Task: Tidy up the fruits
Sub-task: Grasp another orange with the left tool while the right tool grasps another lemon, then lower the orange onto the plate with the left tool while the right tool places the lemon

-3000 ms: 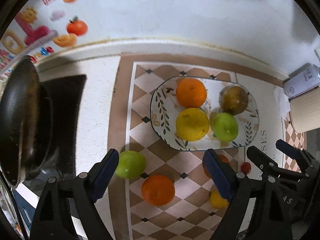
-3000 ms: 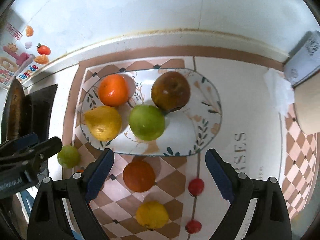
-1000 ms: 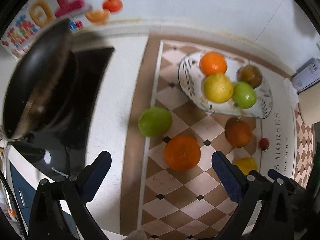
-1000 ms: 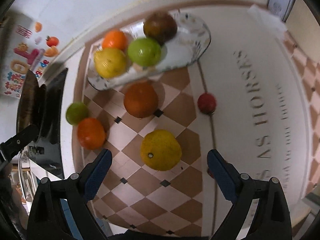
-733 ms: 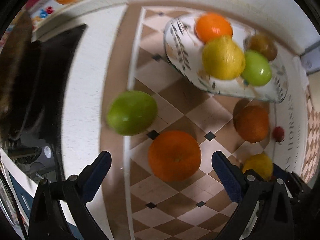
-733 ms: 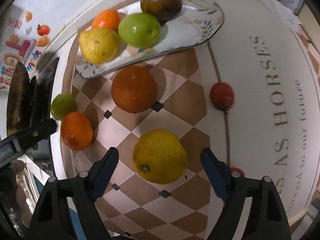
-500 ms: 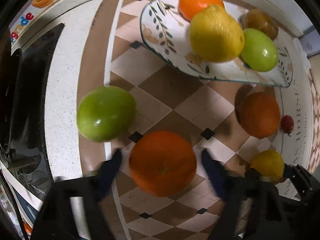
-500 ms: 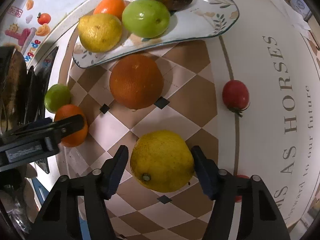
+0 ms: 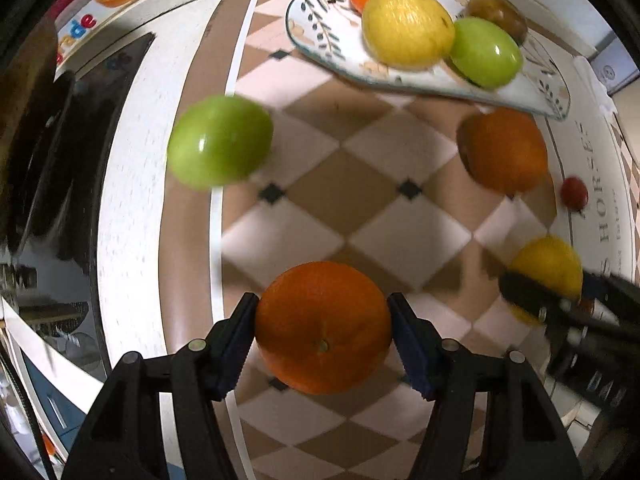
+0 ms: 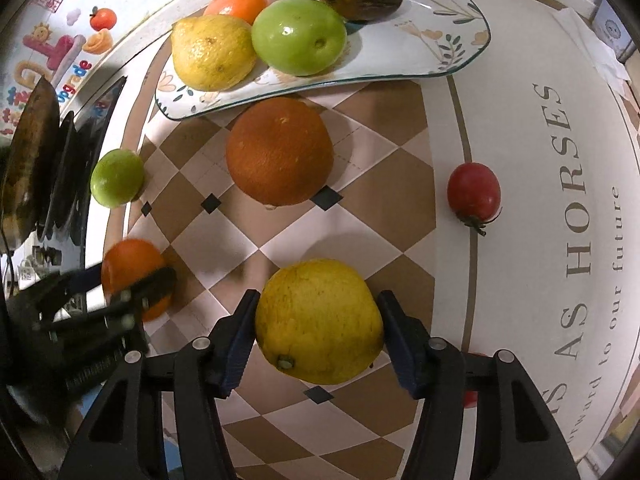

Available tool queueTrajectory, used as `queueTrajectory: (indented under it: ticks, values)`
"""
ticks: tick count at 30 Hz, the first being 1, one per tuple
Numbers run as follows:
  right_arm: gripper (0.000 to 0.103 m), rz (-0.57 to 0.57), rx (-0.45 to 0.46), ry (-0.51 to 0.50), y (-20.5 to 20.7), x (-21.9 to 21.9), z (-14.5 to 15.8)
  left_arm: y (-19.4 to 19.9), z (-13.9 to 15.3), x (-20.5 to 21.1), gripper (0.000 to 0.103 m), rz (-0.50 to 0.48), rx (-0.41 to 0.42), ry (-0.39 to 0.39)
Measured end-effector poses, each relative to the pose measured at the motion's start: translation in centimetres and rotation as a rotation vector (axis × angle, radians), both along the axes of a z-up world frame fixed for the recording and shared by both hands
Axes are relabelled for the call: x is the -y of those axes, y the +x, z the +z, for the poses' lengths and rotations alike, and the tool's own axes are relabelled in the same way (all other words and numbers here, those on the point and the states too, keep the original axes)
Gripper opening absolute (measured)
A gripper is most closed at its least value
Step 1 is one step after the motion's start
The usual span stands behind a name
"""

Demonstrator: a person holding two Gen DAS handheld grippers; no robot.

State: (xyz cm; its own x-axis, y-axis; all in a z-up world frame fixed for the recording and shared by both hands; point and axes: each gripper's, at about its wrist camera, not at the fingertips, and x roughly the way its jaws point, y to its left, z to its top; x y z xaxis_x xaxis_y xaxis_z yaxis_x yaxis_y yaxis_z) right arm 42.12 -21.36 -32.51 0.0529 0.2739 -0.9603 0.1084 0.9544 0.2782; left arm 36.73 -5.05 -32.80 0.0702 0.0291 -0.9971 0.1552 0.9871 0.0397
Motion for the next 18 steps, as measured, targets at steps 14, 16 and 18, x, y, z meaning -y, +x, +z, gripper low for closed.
queueTrajectory:
  ticks: [14, 16, 18]
  values:
    - [0.062, 0.104, -0.035, -0.030, -2.9, -1.3, 0.5, -1.2, 0.0, -0.4, 0.063, 0.005, 0.036, 0.005]
    - [0.062, 0.095, -0.042, -0.021, -3.1, -1.2, 0.5, -1.2, 0.0, -0.4, 0.063, 0.004, 0.039, 0.010]
    - [0.062, 0.078, -0.056, -0.002, -3.1, -1.0, 0.3, -1.0, 0.3, -0.2, 0.063, 0.002, 0.038, 0.015]
